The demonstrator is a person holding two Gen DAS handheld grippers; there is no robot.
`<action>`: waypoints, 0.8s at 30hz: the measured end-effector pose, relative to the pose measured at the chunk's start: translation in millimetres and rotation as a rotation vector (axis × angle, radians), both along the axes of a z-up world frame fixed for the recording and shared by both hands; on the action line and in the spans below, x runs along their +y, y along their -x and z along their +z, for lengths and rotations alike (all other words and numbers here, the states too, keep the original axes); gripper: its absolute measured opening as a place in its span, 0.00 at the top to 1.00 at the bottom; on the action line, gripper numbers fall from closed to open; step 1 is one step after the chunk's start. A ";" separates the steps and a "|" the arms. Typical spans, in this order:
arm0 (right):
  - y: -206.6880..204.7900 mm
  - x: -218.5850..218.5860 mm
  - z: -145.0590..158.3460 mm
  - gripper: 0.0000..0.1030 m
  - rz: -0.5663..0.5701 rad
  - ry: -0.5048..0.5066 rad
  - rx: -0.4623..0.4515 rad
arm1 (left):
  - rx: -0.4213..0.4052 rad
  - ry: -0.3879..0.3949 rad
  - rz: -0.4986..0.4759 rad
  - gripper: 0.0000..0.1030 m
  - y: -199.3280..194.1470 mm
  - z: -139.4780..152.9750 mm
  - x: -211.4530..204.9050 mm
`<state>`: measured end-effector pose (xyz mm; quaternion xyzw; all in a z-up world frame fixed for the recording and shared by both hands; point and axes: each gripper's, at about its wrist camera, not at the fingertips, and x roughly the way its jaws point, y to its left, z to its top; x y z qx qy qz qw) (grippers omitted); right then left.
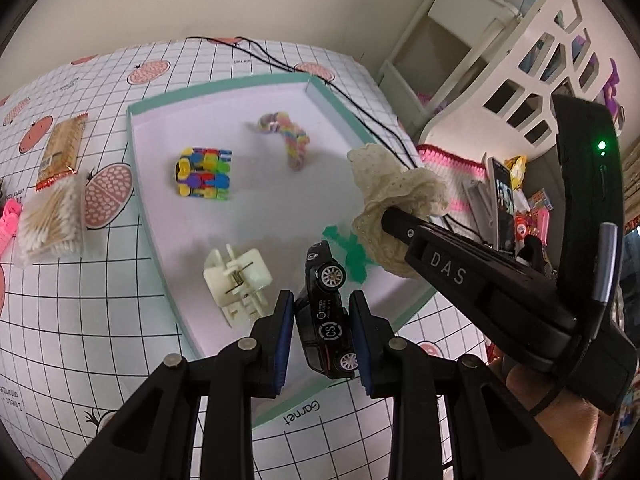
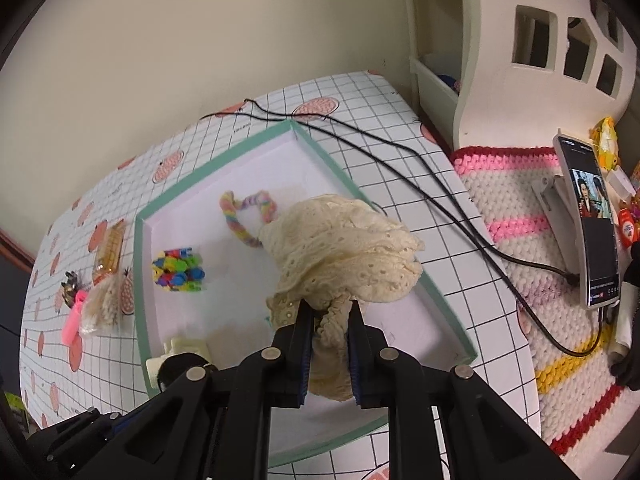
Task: Organize objects
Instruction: 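Carry the lace fabric and black car over the teal tray with both tools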
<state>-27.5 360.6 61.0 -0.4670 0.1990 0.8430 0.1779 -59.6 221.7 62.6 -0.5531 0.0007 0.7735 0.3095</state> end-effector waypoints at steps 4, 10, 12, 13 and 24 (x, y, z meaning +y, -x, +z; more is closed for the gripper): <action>2.2 -4.1 -2.4 0.82 0.013 -0.004 -0.017 | -0.015 0.012 0.003 0.72 0.5 -4.2 -1.3; 5.4 -7.0 -8.4 0.82 0.025 -0.001 -0.054 | -0.051 0.038 0.001 0.71 3.3 -13.2 -1.8; 5.9 -7.5 -10.0 0.81 0.028 0.003 -0.062 | -0.057 0.045 -0.001 0.72 3.1 -15.1 -1.7; 6.2 -7.9 -10.7 0.81 0.030 0.005 -0.065 | -0.059 0.048 -0.002 0.72 3.0 -15.9 -1.9; 7.8 -10.6 -12.0 0.75 0.044 -0.007 -0.082 | -0.061 0.050 0.008 0.71 6.3 -17.2 -7.3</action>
